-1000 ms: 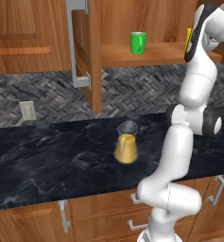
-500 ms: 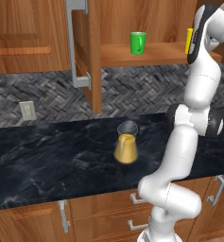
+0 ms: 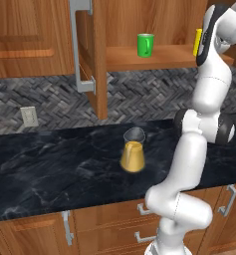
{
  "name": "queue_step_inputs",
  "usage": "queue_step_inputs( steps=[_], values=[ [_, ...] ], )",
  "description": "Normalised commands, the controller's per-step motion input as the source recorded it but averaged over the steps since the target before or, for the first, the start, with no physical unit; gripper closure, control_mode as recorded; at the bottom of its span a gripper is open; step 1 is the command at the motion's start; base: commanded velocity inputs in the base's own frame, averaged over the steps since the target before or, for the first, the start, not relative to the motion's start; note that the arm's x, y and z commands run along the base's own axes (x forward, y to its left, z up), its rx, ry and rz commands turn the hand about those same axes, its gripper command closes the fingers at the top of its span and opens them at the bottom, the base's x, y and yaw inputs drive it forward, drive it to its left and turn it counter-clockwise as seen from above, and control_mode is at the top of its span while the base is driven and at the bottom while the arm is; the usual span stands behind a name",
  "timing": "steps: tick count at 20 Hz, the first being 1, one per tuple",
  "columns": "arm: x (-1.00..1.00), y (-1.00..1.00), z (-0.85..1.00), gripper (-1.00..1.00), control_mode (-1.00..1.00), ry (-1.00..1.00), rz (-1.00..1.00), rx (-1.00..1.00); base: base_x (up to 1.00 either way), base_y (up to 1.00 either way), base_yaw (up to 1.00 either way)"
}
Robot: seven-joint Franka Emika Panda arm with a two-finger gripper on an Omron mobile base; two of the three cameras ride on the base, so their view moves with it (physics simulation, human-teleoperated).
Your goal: There is a tray on the dining counter. Grab the cup, mug, and pitcher and place them on the tray. The pitcher may be placed next to the tray if it cannot fit the tray.
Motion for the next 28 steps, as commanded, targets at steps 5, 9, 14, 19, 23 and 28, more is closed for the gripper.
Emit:
queue_step_inputs(
  steps=[5, 9, 14, 19, 23, 28],
  values=[
    [0.00, 0.00, 0.00, 1.00, -1.00, 0.00, 0.00, 0.00, 0.00, 0.00, 0.00],
    [-0.02, 0.00, -0.02, 1.00, -1.00, 0.02, 0.00, 0.00, 0.00, 0.00, 0.00],
    [-0.35, 0.00, -0.35, 1.00, -1.00, 0.13, 0.03, 0.00, 0.00, 0.00, 0.00],
    [-0.45, 0.00, -0.30, 1.00, -1.00, 0.15, 0.05, 0.00, 0.00, 0.00, 0.00],
    [-0.62, 0.11, -0.21, 1.00, -1.00, 0.03, 0.00, 0.00, 0.00, 0.00, 0.00],
    [-0.71, 0.40, -0.07, 1.00, -1.00, -0.01, 0.00, 0.00, 0.00, 0.00, 0.00]
  ],
)
